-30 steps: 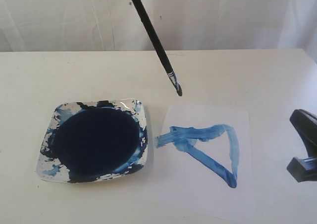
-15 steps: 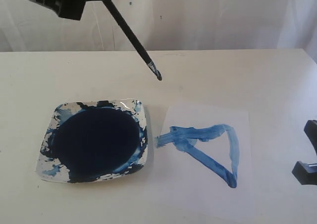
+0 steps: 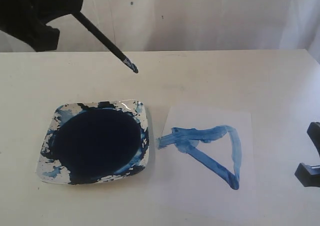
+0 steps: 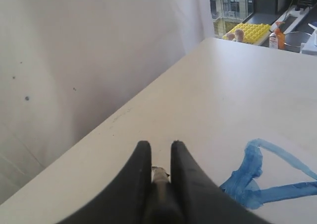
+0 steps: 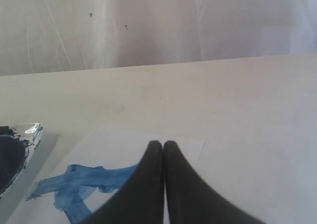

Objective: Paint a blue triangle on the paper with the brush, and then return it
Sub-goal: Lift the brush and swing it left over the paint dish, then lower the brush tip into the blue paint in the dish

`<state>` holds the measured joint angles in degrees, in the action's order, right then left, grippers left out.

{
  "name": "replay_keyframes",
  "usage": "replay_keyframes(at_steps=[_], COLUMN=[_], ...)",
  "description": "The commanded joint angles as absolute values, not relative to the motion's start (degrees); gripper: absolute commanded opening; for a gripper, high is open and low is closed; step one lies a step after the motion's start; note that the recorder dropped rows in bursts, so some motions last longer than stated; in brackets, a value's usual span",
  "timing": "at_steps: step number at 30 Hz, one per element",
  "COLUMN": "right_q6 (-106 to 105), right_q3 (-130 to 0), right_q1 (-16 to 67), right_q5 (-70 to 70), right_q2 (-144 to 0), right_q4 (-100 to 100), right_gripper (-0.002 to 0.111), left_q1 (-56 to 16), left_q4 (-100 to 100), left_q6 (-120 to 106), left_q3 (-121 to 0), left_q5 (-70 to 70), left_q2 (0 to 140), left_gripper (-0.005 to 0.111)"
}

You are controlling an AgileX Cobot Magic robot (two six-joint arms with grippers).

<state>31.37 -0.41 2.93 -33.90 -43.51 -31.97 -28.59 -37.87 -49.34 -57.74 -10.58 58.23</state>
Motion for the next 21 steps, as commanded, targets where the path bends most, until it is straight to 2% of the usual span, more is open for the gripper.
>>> replay_keyframes(at_steps=[1, 10, 21], right_q6=[30.6, 30.6, 30.9], right_q3=[0.0, 0.0, 0.0], right_q1=[2.9, 2.9, 2.9], right_q5=[-33.7, -33.7, -33.7], right_q2=[-43.2, -43.2, -43.2], right_q4=[-31.6, -31.6, -31.6], right_gripper=[0.000, 0.000, 0.000], left_q1=[-28.7, -28.7, -28.7], left_q4=[-38.9, -39.4, -57.9], left_q6=[-44.5, -43.3, -44.0], left_q3=[-53.9, -43.5, -34.9], left_q5=[-6.3, 4.0, 22.2], left_q2=[55.5, 51.6, 51.3], left_gripper=[0.000, 0.000, 0.000])
